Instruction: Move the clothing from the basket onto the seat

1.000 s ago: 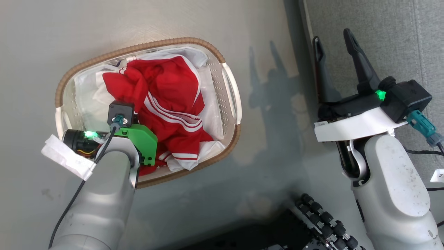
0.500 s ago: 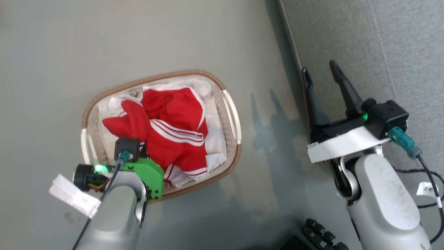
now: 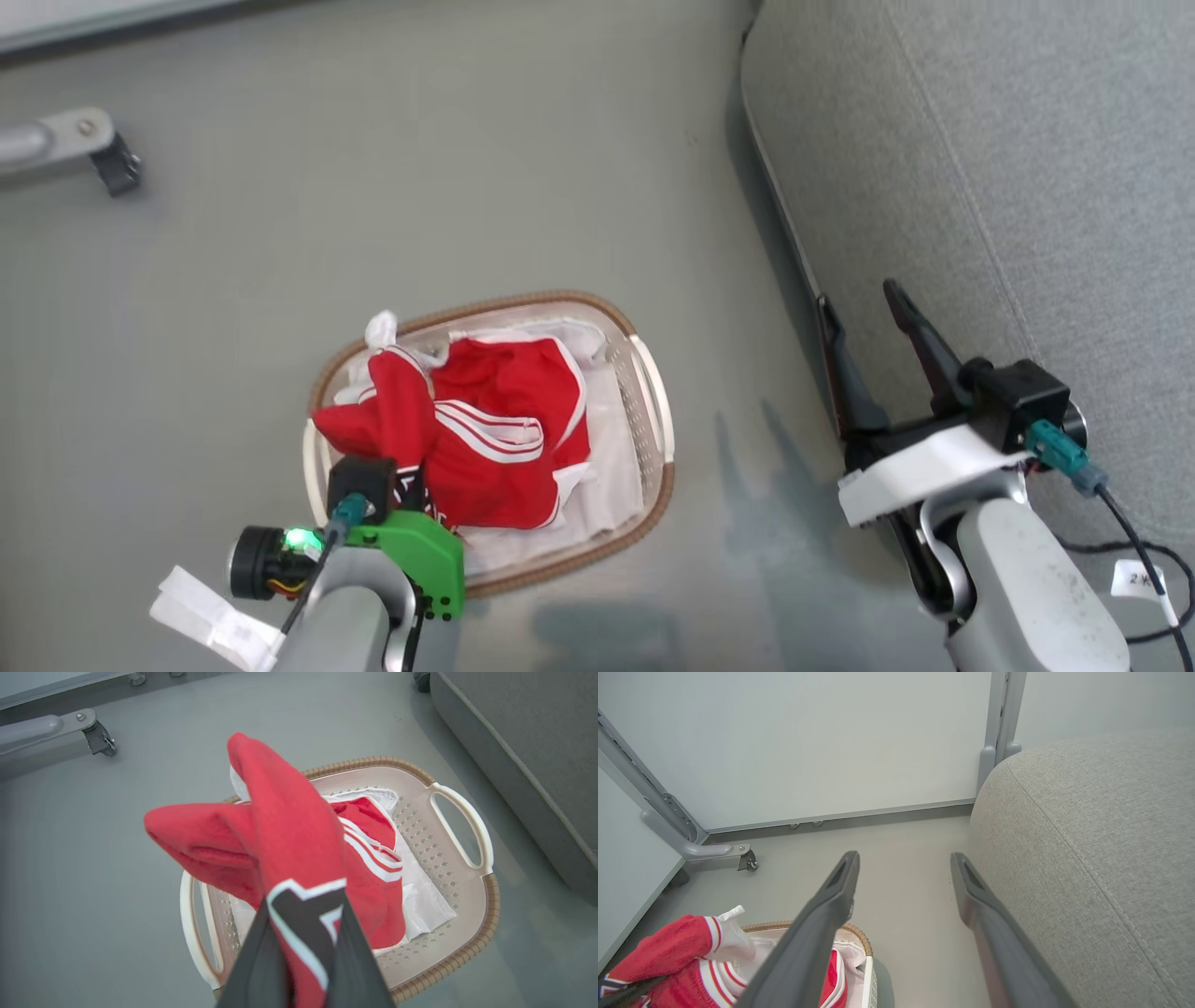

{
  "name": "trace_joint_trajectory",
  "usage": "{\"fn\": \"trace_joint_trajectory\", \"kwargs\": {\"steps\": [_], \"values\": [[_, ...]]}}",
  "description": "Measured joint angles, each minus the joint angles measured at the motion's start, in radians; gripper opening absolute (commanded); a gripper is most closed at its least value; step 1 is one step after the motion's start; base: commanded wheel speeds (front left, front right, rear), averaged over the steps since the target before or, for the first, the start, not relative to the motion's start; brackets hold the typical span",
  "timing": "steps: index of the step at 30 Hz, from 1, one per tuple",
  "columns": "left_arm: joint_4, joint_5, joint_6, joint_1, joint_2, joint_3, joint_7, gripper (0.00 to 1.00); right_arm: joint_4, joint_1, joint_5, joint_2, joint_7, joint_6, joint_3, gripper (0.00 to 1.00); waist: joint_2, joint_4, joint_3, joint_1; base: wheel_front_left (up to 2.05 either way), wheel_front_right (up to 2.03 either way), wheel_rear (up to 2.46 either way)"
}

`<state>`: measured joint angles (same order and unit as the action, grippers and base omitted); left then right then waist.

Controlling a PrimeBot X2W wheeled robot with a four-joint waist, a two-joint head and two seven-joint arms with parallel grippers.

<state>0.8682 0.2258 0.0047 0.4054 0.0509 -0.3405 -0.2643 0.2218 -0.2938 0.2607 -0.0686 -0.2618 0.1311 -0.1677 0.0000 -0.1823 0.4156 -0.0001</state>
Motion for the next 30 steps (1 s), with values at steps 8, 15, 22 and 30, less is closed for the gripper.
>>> {"fn": "trace_joint_trajectory", "kwargs": {"steps": [8,15,22,30], "values": [[-0.088,0.033,-0.001,-0.088,-0.001,-0.034,0.000,0.00,0.032,0.057,-0.002,-0.003,0.000,0.000,-0.002,1.00,0.0000,0.041,-0.121,0.0000,0.00,0.00,0.00],[-0.193,0.038,-0.020,-0.135,-0.001,-0.057,0.000,0.00,0.046,0.105,-0.007,-0.002,0.000,0.000,-0.003,1.00,0.0000,0.071,-0.216,0.0000,0.00,0.00,0.00],[-0.281,0.032,-0.040,-0.173,-0.001,-0.072,0.000,0.00,0.064,0.151,-0.009,0.001,0.000,0.000,-0.015,1.00,0.0000,0.090,-0.305,0.0000,0.00,0.00,0.00],[-0.360,0.056,-0.052,-0.179,-0.001,-0.086,0.000,0.00,0.069,0.186,-0.007,0.002,0.000,0.000,-0.024,1.00,0.0000,0.098,-0.377,0.0000,0.00,0.00,0.00]]}}
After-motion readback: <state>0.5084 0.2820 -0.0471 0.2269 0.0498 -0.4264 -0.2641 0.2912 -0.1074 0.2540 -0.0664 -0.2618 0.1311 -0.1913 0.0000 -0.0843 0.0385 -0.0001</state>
